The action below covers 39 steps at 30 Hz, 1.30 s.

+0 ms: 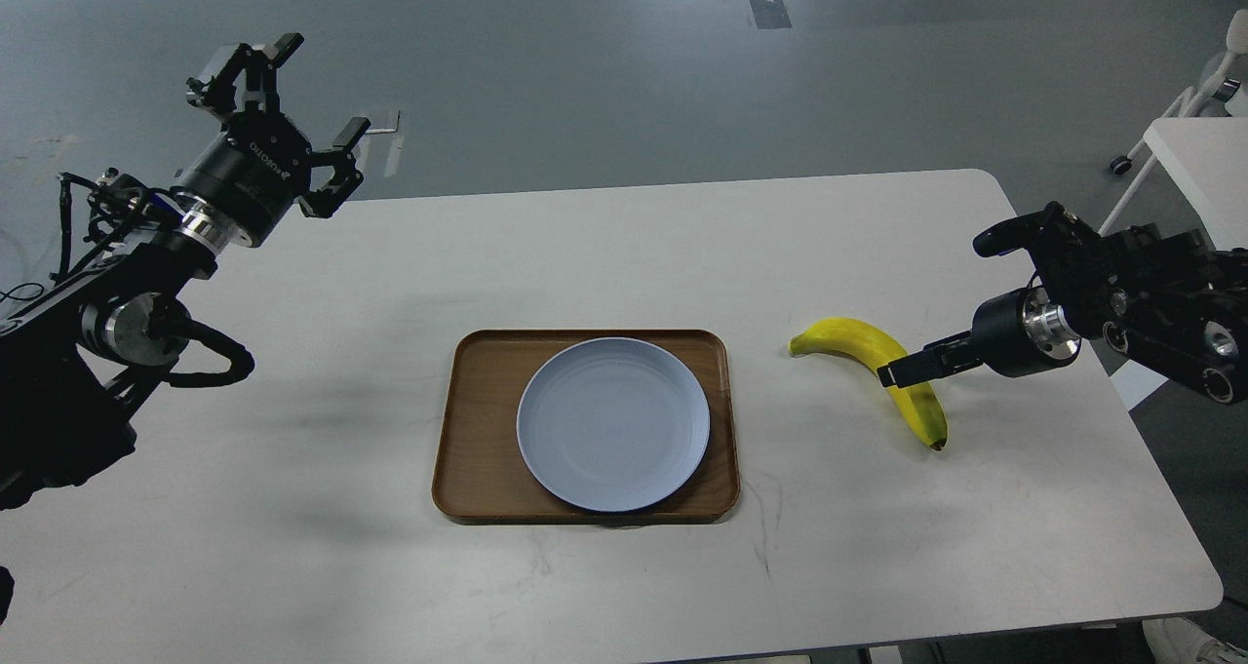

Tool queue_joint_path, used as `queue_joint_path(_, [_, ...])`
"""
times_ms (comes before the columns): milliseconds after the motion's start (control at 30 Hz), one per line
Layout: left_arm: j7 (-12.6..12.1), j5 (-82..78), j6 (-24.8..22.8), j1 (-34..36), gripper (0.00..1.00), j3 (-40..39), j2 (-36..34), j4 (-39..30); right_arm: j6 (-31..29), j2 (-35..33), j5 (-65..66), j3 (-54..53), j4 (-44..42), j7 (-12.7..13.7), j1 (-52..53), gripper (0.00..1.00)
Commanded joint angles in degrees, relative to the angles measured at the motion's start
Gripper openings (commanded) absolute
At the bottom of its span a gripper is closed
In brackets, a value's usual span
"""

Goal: Place banana on plate with both arms
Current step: 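Reach the right gripper to the yellow banana and grasp it, then lift the banana with the right gripper and place it on the plate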

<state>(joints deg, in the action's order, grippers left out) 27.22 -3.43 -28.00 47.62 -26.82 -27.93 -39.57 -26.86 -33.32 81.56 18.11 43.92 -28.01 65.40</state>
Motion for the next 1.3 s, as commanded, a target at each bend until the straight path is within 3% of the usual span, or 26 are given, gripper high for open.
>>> queue_joint_path(0, [0.0, 0.0, 0.0, 0.0, 0.98, 0.0, 0.2, 0.2, 1.8, 0.9, 0.0, 1.3, -0.3, 0.0, -0.3, 0.97])
queue_joint_path(100, [0.0, 0.0, 0.0, 0.0, 0.98, -0.1, 0.2, 0.3, 2.3, 1.1, 0.0, 1.6, -0.3, 0.0, -0.4, 0.85])
queue_joint_path(133, [0.0, 0.0, 0.0, 0.1, 0.98, -0.1, 0.2, 0.3, 2.5, 1.1, 0.0, 1.7, -0.3, 0.0, -0.4, 0.72])
queue_joint_path(167, [0.0, 0.0, 0.0, 0.1, 0.98, -0.2, 0.2, 0.2, 2.7, 1.1, 0.0, 1.8, -0.4, 0.0, -0.6, 0.53])
queue_joint_path(233, [0.0, 0.0, 0.0, 0.1, 0.98, -0.1, 0.2, 0.3, 3.3, 1.1, 0.0, 1.8, -0.4, 0.0, -0.7, 0.33])
queue_joint_path(267, [0.0, 0.0, 0.0, 0.1, 0.98, -0.1, 0.2, 0.3, 3.8, 1.1, 0.0, 1.8, -0.4, 0.0, -0.9, 0.15])
queue_joint_path(333, [0.0, 0.0, 0.0, 0.1, 0.98, -0.2, 0.2, 0.2, 4.0, 1.1, -0.1, 1.8, -0.4, 0.0, -1.0, 0.01])
queue_joint_path(567, [0.0, 0.0, 0.0, 0.2, 0.98, -0.2, 0.2, 0.3, 4.3, -0.1, -0.4, 1.8, 0.4, 0.0, 0.3, 0.0])
queue_joint_path(867, [0.0, 0.0, 0.0, 0.2, 0.98, -0.5, 0.3, 0.3, 4.2, -1.2, -3.1, 1.5, 9.3, 0.0, 12.2, 0.0])
queue_joint_path(1133, [0.0, 0.0, 0.0, 0.9, 0.98, -0.5, 0.4, 0.4, 3.0, 10.5, -9.4, 4.8, 10.6, 0.0, 17.0, 0.0])
queue_joint_path(1267, [0.1, 0.0, 0.0, 0.9, 0.98, -0.5, 0.3, 0.4, 3.3, 18.0, -10.7, 8.5, 7.1, 0.0, 16.4, 0.0])
